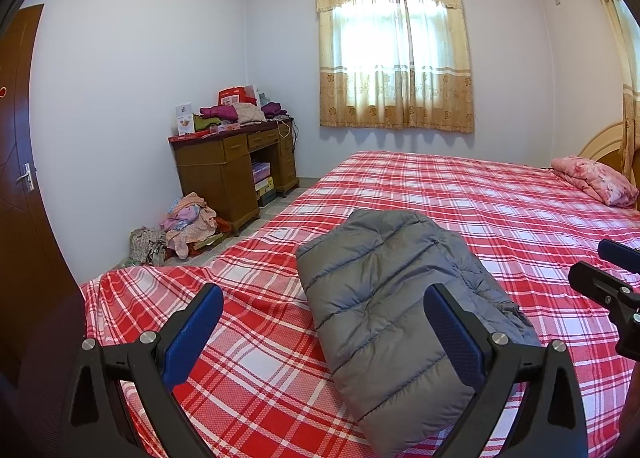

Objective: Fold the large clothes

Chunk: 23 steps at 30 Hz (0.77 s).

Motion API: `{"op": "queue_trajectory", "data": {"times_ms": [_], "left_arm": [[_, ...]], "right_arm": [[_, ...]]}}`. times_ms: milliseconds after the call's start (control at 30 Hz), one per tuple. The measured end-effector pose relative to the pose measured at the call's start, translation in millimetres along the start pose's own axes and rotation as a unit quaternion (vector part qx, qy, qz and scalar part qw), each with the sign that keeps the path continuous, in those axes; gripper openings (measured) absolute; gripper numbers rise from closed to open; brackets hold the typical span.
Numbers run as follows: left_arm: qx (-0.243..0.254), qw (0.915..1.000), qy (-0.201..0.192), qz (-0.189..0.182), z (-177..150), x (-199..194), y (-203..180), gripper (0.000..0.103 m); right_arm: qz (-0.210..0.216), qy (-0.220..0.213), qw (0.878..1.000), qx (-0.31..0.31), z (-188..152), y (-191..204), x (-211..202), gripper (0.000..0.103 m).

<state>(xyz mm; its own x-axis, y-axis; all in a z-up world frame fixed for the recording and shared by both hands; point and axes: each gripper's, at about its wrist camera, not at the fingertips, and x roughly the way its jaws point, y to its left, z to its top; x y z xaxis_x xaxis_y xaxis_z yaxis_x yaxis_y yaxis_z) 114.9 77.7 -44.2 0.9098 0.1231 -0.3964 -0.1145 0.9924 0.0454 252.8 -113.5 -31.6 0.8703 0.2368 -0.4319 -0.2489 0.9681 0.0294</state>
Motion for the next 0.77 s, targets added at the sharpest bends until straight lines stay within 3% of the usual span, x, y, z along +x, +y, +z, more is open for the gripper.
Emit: {"op": "queue_trajectory", "data": {"times_ms": [767], "left_arm": [[0.016,0.9996,0.009,0.023,-4.3,7.6,-1.9,0.101]], "right_arm": [[0.004,0.01,1.0,0.003,-7.2,1.1,4.3,0.086]]}}
